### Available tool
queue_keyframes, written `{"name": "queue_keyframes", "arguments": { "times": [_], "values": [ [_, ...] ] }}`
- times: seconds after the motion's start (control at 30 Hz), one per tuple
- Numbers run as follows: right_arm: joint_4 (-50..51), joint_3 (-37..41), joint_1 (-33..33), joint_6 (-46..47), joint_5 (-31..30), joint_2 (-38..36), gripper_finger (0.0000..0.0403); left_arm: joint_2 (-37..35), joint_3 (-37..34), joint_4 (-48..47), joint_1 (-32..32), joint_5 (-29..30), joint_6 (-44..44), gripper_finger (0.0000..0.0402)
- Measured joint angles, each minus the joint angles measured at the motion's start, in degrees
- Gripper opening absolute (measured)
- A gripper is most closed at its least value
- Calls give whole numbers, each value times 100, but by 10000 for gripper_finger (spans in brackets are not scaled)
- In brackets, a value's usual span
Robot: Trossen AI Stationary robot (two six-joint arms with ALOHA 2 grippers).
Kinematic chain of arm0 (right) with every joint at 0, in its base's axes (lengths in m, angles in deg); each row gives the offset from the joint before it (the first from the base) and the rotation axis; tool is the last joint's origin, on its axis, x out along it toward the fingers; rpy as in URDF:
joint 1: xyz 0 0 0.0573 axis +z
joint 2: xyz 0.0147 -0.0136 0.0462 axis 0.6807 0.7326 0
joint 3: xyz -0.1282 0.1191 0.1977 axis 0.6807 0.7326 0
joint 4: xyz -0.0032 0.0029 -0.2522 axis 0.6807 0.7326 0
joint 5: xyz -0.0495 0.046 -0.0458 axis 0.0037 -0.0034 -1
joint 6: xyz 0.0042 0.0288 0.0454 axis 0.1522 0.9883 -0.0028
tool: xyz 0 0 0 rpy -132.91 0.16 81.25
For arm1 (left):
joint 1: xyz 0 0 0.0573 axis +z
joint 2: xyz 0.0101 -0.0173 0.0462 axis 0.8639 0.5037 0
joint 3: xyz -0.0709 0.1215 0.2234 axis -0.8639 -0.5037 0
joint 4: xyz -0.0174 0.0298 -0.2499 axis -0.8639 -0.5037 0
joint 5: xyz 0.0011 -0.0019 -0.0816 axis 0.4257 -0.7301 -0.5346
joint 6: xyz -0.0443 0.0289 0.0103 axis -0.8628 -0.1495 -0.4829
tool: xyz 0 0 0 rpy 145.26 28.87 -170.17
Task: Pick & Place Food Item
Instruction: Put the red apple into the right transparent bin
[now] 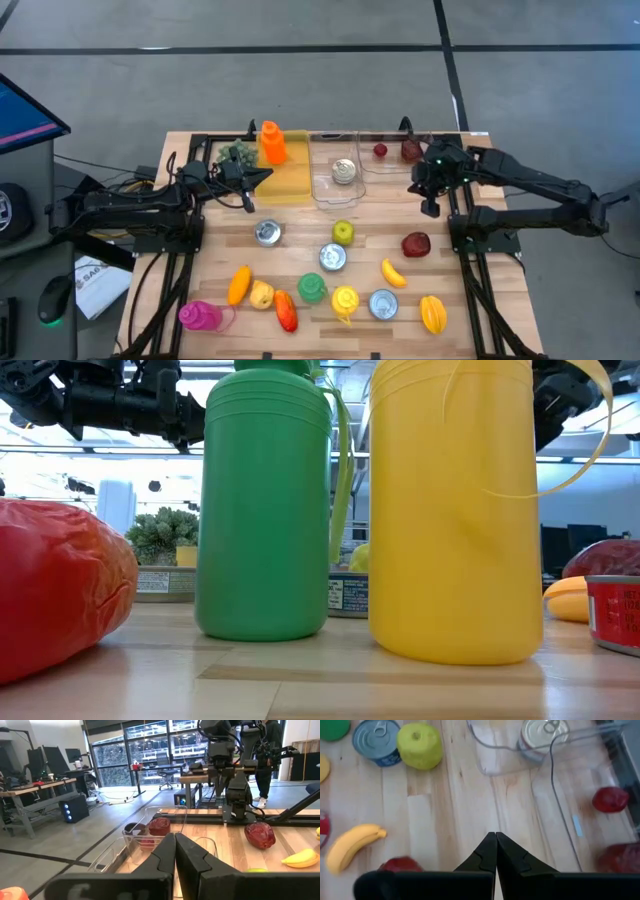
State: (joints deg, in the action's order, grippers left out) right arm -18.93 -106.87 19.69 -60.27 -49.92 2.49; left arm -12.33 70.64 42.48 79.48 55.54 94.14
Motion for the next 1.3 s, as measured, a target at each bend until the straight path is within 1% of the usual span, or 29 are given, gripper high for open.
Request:
{"name": "queue_keyframes", "arguments": {
  "times": [0.2,0.27,0.33,0.47,0.57,0.73,0.83,0.93,1.03,1.13,1.3],
  "values": [
    [311,-113,1,455,0,0,0,0,0,0,0,0,0,1],
    [363,-123,1,586,0,0,6,0,0,0,0,0,0,1],
    [450,-123,32,595,0,0,20,0,0,0,0,0,0,1],
    [550,-125,215,502,-2,0,66,0,0,-1,1,0,0,1],
    [618,-125,431,408,5,0,109,0,0,-2,0,0,0,1],
    [738,-127,773,354,17,0,201,0,0,-2,0,0,0,1],
    [741,-127,925,509,6,0,256,0,0,-2,2,0,0,1],
    [831,-127,1089,656,8,0,300,0,0,-2,2,0,3,1],
    [991,-127,1255,832,9,0,332,0,0,-3,1,0,5,1],
    [1121,-130,1442,1146,10,51,356,0,0,-2,0,0,7,1],
    [1571,-130,1754,1296,18,263,379,0,0,-4,2,1,4,1]
  ]
}}
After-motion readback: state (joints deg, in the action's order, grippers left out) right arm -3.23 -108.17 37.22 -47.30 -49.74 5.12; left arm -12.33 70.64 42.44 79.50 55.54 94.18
